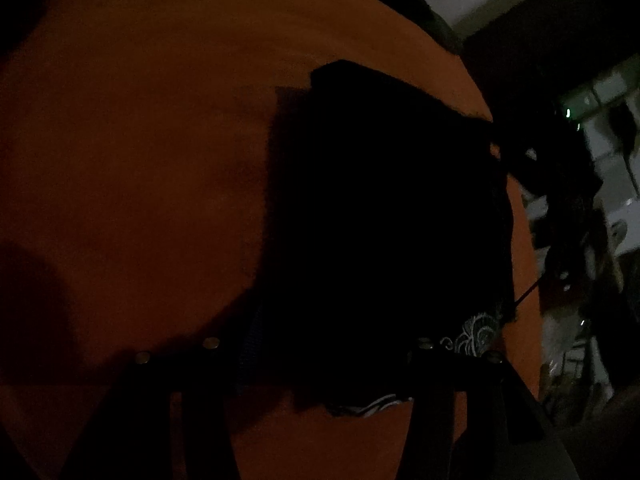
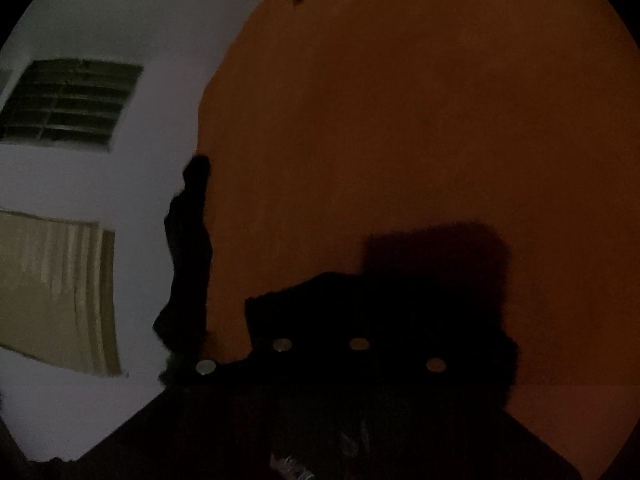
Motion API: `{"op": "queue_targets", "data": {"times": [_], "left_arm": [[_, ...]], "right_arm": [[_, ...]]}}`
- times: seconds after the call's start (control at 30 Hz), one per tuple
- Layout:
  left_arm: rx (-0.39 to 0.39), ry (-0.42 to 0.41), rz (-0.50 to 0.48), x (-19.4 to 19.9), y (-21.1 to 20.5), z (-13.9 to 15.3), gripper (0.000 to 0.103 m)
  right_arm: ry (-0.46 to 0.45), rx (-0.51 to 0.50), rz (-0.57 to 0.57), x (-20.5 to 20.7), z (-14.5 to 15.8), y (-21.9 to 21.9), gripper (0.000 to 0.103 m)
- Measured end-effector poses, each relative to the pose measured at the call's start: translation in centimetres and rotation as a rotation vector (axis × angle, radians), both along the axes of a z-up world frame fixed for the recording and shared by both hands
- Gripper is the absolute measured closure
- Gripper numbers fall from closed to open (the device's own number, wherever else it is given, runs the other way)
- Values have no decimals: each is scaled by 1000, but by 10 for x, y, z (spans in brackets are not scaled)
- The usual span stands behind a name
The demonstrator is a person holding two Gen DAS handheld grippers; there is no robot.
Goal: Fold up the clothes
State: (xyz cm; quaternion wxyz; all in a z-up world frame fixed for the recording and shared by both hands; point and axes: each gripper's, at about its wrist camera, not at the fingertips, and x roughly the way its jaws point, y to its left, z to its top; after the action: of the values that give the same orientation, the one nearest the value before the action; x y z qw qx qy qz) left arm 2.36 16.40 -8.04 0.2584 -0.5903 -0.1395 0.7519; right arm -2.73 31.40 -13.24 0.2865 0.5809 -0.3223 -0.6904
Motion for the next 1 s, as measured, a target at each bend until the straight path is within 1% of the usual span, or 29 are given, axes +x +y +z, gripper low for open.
{"op": "queue_targets", "data": {"times": [0.07,0.1,0.13,0.2,0.23,0.3,0.4,0.43,0.47,0.53,0.57,0.6,0.67,0.73,0.77,0.8,0.83,0.87,0.9,0.97,1.0], "left_arm": [[-10,13,10,2,0,0,51],[-12,17,14,3,1,1,51],[-13,19,14,5,0,1,51],[-14,21,12,6,1,1,51],[-12,18,7,5,6,-2,51],[-3,10,3,6,2,-5,51],[6,-7,2,4,-9,-2,51],[6,-8,4,-2,-9,-1,51],[3,-4,7,-6,-10,2,51],[-3,19,3,-16,-15,12,51],[-12,36,-4,-23,-17,18,51],[-29,54,-20,-32,-18,23,51],[-59,81,-50,-50,-13,26,51],[-76,99,-76,-68,-4,27,51],[-62,91,-83,-78,3,25,51],[-49,85,-90,-85,8,23,51],[-36,83,-94,-89,6,19,51],[-30,83,-94,-94,5,15,51],[-34,85,-86,-98,3,13,51],[-18,97,-73,-106,7,12,51],[-15,104,-64,-109,9,12,51]], "right_arm": [[-48,10,-13,1,-15,5,103],[-64,-1,-24,1,-19,7,103],[-54,-14,-28,1,-17,8,103],[-17,-3,-16,2,-13,6,103],[-13,-6,-18,2,-13,7,103],[-33,-21,-23,1,-17,8,103],[-68,-41,-21,0,-15,17,98],[-52,-41,-32,4,-7,26,95],[-21,-32,-42,9,3,36,90],[58,25,-59,23,23,59,63],[84,70,-53,29,28,68,60],[103,117,-36,33,31,74,59],[97,181,21,34,26,71,59],[64,191,87,33,13,60,59],[58,188,114,34,8,56,60],[68,198,127,33,5,52,70],[95,221,123,32,5,48,88],[119,228,111,30,6,45,89],[142,207,80,25,12,45,97],[181,176,21,18,22,51,98],[186,181,12,15,22,51,98]]}}
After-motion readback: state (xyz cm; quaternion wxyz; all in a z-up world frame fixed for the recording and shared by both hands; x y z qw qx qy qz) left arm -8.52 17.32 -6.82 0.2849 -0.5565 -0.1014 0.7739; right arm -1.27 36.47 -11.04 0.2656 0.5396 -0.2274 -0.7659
